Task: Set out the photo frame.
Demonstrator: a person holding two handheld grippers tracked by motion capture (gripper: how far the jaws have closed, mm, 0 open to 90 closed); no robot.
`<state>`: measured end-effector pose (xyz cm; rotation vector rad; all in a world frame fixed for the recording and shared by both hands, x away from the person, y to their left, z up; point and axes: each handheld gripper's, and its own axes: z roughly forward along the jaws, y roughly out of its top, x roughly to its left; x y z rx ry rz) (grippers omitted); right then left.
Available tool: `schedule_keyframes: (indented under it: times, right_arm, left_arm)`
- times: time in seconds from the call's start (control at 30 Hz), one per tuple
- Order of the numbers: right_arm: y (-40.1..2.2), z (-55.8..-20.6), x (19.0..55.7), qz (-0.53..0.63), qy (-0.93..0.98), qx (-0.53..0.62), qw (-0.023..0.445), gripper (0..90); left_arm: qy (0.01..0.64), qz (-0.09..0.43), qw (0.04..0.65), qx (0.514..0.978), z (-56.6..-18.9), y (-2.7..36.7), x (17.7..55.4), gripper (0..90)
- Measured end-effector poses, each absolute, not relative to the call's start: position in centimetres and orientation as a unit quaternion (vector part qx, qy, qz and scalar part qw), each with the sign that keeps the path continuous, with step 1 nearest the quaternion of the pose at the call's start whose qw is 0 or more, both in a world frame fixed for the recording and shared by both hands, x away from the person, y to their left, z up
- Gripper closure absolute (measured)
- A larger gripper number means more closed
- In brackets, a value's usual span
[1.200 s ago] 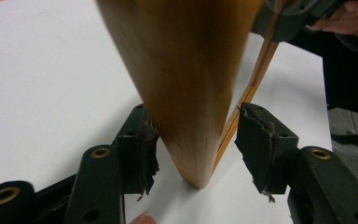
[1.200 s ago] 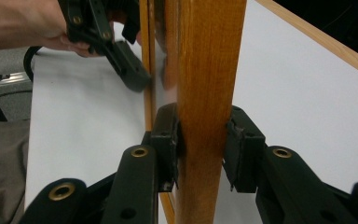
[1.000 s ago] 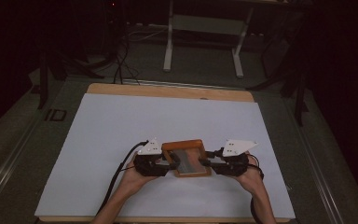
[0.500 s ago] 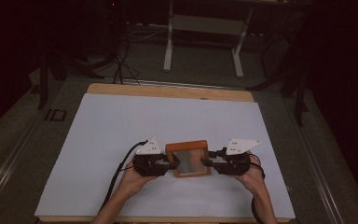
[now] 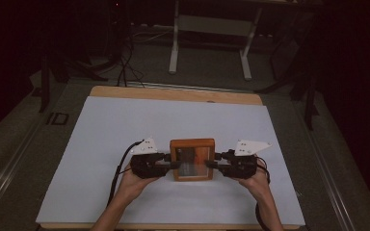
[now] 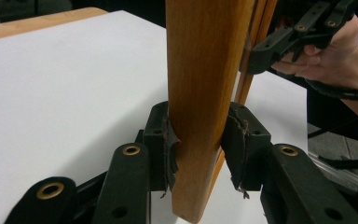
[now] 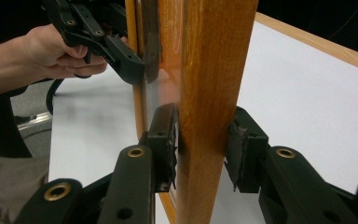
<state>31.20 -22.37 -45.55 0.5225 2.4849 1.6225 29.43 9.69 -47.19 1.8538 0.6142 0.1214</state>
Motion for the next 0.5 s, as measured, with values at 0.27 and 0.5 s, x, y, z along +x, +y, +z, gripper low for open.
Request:
schedule_keyframes:
  times: [0.27, 0.5]
  right_arm:
    - [-21.1, -45.8, 31.4, 0.542, 0.816, 0.192, 0.053, 65.9]
    - [-20.0, -46.7, 31.9, 0.55, 0.807, 0.212, 0.033, 65.5]
  left_arm:
    - [0.279, 0.052, 0.558, 0.78, -46.7, 10.8, 29.5, 63.4]
    - [0.305, 0.044, 0.554, 0.773, -47.0, 12.0, 29.9, 63.0]
